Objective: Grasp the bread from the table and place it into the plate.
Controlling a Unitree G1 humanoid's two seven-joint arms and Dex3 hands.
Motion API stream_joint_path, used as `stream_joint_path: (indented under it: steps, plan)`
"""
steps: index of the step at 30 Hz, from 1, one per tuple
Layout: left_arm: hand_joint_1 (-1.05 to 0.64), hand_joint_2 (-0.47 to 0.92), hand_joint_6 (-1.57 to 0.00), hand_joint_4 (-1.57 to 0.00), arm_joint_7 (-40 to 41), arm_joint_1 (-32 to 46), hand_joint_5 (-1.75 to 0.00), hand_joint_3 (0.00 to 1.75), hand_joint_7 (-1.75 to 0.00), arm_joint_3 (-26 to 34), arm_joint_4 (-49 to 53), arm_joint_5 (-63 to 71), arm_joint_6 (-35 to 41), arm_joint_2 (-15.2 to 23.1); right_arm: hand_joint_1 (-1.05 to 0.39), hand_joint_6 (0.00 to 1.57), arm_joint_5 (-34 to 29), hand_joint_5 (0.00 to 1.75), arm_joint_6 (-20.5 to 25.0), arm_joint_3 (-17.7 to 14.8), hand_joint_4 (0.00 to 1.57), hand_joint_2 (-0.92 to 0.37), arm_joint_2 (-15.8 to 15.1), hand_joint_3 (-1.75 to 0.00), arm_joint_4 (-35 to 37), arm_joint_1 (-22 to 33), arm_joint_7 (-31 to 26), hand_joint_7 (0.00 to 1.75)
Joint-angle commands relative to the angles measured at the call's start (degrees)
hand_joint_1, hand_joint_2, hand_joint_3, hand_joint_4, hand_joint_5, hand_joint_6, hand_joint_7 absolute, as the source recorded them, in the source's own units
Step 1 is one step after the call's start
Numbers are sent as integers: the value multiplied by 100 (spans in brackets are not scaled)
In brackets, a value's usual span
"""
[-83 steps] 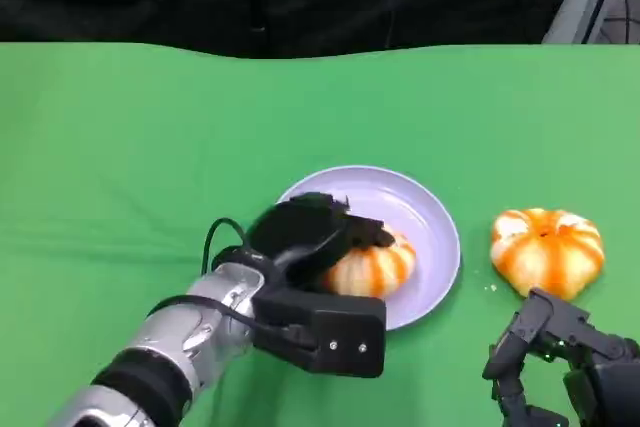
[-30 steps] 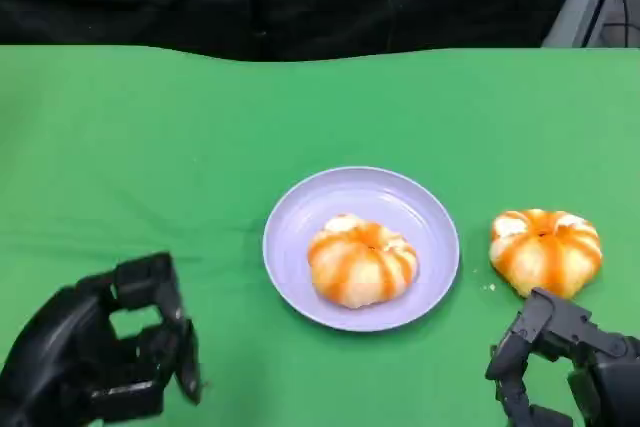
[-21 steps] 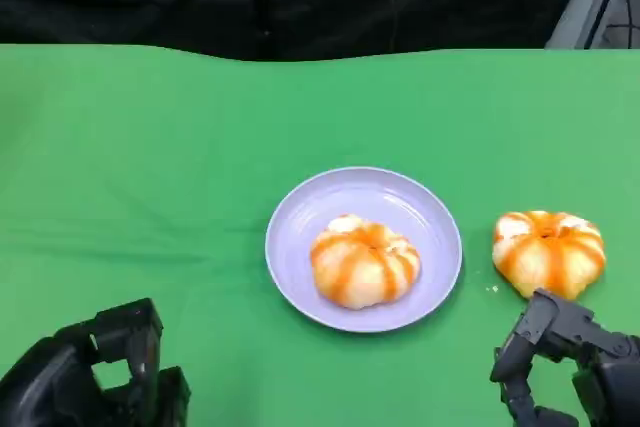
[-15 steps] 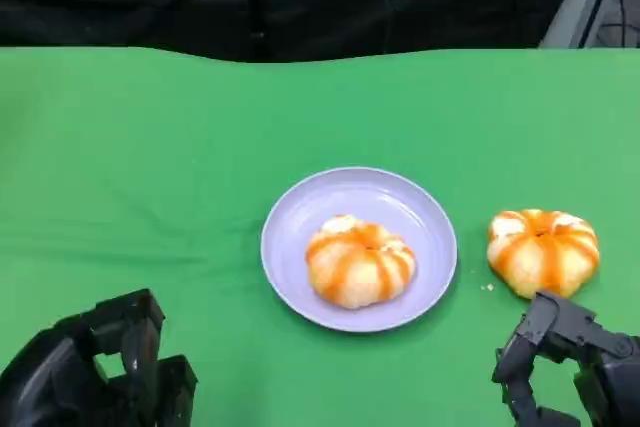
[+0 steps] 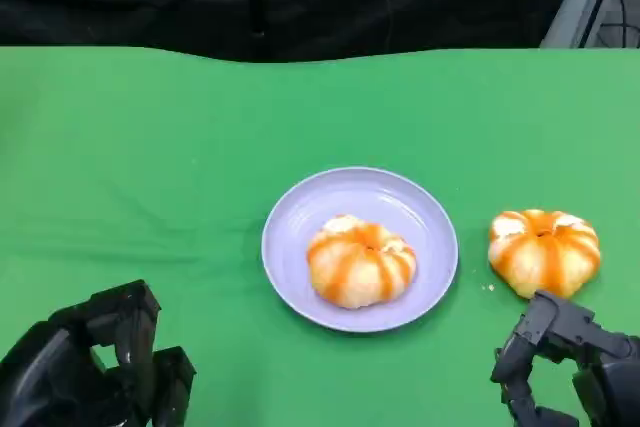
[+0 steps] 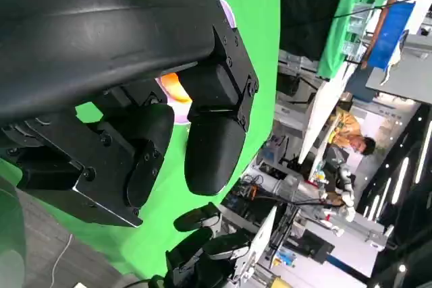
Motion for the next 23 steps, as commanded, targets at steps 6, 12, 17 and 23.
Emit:
stream_joint_path:
  steps: [6, 12, 17, 23]
  plan:
    - [16, 58, -93, -110, -1, 145, -175, 165, -175, -11, 33, 99, -266, -32, -8, 76, 232, 175, -422, 15, 84, -51, -7, -123, 239, 23, 31, 154]
    - [15, 58, -93, -110, 63, 203, -175, 163, -175, -44, -45, 86, -263, 12, -7, 77, 196, 175, -483, 15, 85, -49, -1, -126, 249, 56, 18, 153]
    - [26, 66, -94, -111, 162, 240, -175, 167, -175, -52, -188, 50, -143, 50, -11, 76, -4, 175, -363, 1, 85, -50, 21, -122, 62, 135, -54, 156]
    - [26, 66, -93, -111, 90, 212, -175, 166, -175, -60, -105, 56, -221, 14, -12, 75, 58, 175, -292, -5, 85, -50, 4, -122, 26, 155, -40, 156]
